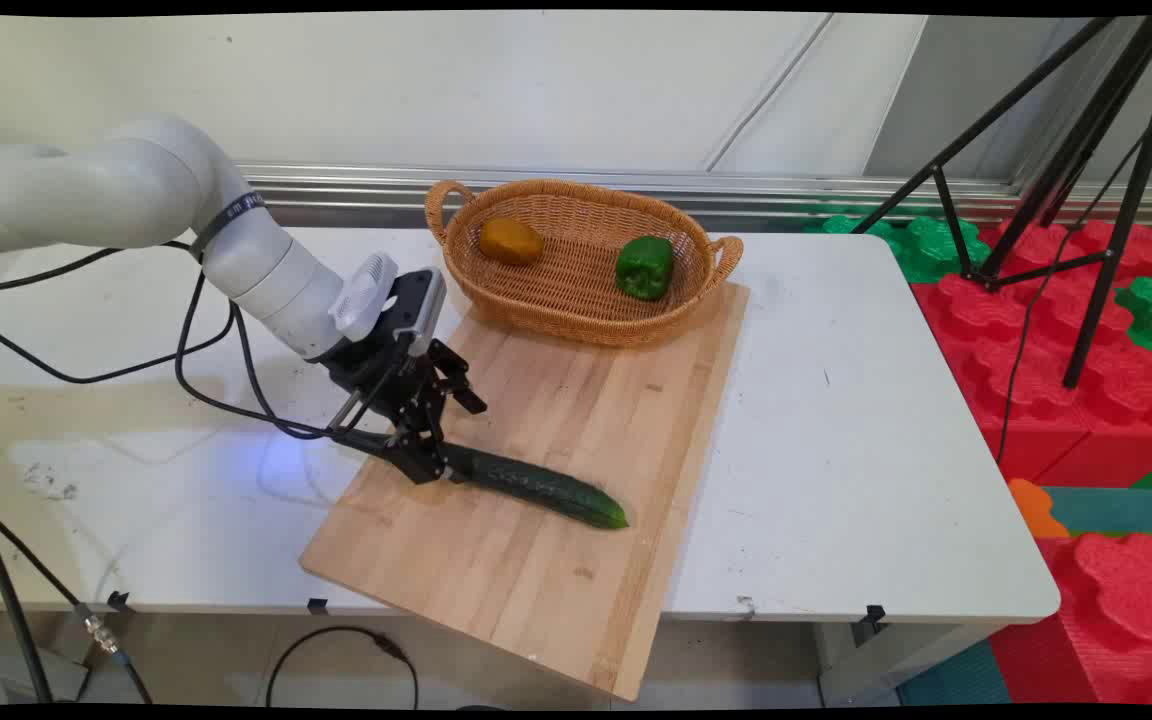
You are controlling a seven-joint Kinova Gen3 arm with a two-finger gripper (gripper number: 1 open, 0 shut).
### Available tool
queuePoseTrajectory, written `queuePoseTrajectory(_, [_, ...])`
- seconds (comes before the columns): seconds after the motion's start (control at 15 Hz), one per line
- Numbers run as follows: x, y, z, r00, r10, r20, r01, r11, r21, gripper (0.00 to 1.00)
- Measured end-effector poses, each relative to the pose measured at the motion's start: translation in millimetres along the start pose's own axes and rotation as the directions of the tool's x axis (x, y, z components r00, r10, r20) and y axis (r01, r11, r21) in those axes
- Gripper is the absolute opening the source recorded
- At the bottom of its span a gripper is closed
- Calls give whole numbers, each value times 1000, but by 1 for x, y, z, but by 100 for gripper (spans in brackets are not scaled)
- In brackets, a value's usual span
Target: Pick up the potato from the vegetable basket
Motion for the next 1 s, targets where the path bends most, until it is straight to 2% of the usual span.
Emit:
queuePoseTrajectory(0.33, [4,-2,-20,997,-59,-58,59,998,3,100])
queuePoseTrajectory(0.67, [6,-6,-59,989,-88,-121,90,996,12,100])
queuePoseTrajectory(0.8, [4,-11,-78,985,-96,-143,102,994,29,100])
queuePoseTrajectory(1.0, [2,-21,-106,979,-105,-175,120,990,76,100])
